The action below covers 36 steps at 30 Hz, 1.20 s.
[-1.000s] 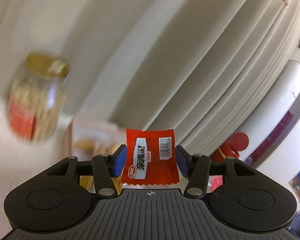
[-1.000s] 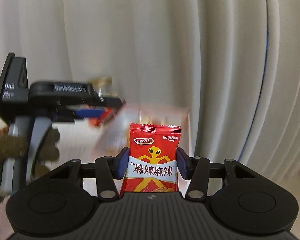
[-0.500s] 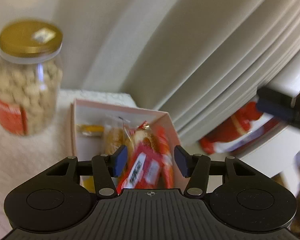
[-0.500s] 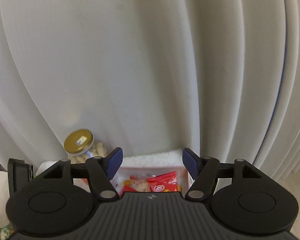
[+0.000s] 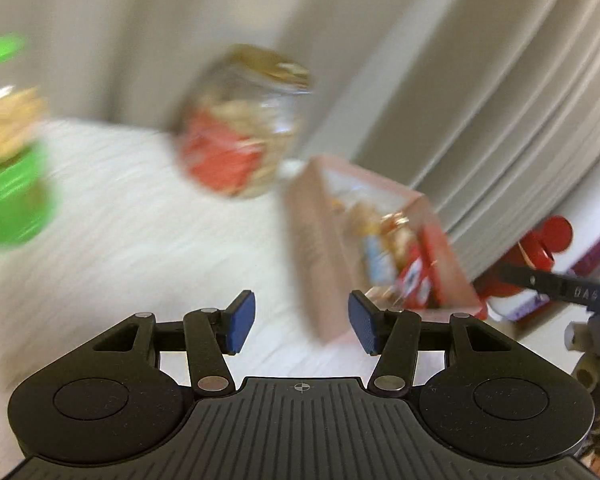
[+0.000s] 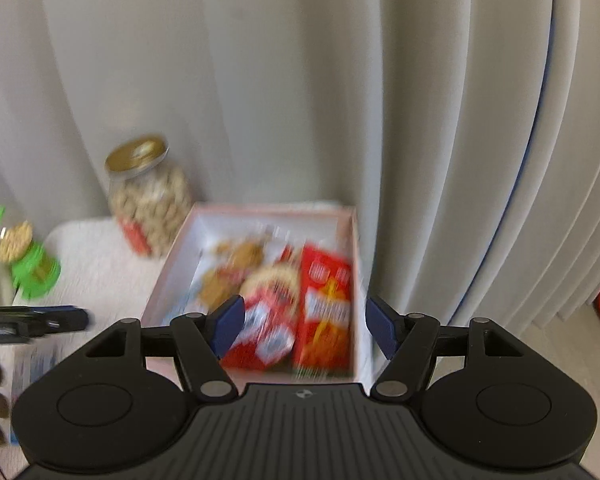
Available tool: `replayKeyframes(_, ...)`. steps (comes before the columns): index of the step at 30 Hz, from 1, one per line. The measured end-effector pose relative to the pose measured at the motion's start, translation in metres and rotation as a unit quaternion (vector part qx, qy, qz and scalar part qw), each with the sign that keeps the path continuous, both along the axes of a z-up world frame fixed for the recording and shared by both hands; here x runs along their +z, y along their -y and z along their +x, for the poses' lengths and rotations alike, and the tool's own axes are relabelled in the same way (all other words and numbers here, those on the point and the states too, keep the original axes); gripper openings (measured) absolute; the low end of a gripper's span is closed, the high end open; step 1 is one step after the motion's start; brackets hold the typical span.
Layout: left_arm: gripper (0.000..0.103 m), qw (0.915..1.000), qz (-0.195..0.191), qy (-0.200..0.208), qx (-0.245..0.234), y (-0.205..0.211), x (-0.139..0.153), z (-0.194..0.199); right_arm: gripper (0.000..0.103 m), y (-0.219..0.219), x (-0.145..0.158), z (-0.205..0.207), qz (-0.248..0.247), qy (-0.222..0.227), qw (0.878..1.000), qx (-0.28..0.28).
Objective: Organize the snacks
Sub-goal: 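Carry both red packets into the pink box and open both grippers, then grasp the blue snack bag with the right gripper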
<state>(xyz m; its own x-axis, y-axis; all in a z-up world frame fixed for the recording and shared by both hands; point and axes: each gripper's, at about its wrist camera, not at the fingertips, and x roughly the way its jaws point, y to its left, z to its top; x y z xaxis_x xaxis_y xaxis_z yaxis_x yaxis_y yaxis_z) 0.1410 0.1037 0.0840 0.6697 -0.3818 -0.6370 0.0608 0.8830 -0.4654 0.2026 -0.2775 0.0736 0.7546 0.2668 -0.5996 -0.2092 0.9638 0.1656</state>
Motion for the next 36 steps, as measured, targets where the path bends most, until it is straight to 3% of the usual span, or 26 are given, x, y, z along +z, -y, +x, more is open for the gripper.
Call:
replayKeyframes(6, 0.057, 0.993, 0.007, 0.004, 0.118, -0.069, -0.014, -0.086, 0.071, -0.011, -0.039, -0.052, 0.027, -0.016, 0.999, 0.022)
replayKeyframes(9, 0.057, 0.9895, 0.009, -0.008, 0.144, -0.084, -0.02, -0.108, 0.071, -0.021, -0.056, -0.074, 0.034, -0.01, 0.999, 0.03)
replayKeyframes(12, 0.057, 0.9859, 0.006, -0.021, 0.166, -0.088, -0.034, -0.112, 0.071, -0.034, -0.071, -0.096, 0.004, 0.021, 0.999, 0.03)
replayKeyframes(16, 0.057, 0.9862, 0.005, -0.023, 0.164, -0.085, -0.04, -0.114, 0.071, -0.03, -0.08, -0.121, -0.016, 0.046, 0.999, 0.018)
replayKeyframes(21, 0.057, 0.9889, 0.031, -0.014, 0.145, -0.062, -0.047, -0.098, 0.071, -0.008, -0.092, -0.129, -0.006, 0.045, 0.999, -0.015)
replayKeyframes(25, 0.057, 0.9933, 0.062, -0.009, 0.097, -0.03, -0.049, -0.085, 0.071, 0.002, -0.103, -0.131, -0.008, 0.04, 0.999, -0.024)
replayKeyframes(29, 0.056, 0.9973, 0.069, -0.017, 0.022, 0.008, -0.054, -0.077, 0.071, 0.0, -0.111, -0.134, -0.006, 0.034, 0.999, -0.01)
replayKeyframes(32, 0.056, 0.9951, 0.097, -0.004, -0.021, 0.037, -0.054, -0.078, 0.071, -0.01, -0.113, -0.138, 0.0, 0.031, 0.999, 0.016)
replayKeyframes(36, 0.056, 0.9937, 0.095, -0.004, -0.06, 0.057, -0.054, -0.081, 0.072, -0.03, -0.109, -0.146, -0.008, 0.043, 0.998, 0.054)
